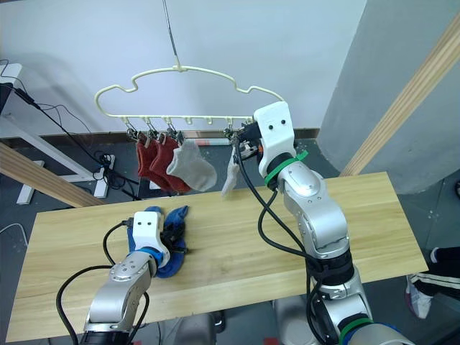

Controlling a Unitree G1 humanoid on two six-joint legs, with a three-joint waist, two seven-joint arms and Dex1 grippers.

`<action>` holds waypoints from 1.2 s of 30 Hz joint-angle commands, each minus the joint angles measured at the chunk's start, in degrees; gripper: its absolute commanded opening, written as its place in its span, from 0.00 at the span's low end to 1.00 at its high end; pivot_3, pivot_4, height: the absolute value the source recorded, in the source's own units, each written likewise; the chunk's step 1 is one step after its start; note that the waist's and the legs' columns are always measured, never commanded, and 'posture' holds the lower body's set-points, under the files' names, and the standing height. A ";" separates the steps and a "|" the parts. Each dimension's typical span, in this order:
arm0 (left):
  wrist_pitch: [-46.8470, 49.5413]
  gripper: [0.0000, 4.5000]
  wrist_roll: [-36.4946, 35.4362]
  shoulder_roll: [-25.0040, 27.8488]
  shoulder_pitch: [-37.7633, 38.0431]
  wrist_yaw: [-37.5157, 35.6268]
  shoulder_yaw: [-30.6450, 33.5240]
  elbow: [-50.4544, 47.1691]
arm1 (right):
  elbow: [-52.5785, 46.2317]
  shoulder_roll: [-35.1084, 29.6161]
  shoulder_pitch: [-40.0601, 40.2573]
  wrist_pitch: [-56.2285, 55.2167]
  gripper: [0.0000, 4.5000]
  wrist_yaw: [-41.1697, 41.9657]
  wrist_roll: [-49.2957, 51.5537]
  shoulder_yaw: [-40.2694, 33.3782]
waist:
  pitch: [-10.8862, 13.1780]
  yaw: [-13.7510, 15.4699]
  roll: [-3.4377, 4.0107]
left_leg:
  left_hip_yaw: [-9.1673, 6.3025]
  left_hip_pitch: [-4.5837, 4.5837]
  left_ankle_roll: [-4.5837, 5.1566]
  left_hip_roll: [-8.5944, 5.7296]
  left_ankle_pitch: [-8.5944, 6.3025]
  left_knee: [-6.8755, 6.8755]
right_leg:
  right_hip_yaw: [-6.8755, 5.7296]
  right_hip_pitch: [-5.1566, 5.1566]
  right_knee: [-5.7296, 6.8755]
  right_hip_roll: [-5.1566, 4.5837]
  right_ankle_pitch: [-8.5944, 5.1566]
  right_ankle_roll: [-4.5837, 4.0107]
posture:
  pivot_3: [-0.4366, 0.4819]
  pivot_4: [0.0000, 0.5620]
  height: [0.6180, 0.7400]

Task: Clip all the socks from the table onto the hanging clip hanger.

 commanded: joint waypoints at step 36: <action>-27.87 0.00 3.92 -14.42 -16.85 -5.42 -15.23 3.82 | -2.72 -0.68 -0.87 -0.46 0.00 -0.43 0.14 -0.41 | -0.01 -0.22 0.01 | -0.03 -0.01 0.01 -0.06 0.01 0.02 | 0.01 0.07 -0.08 0.02 0.03 0.06 | 0.18 0.56 1.00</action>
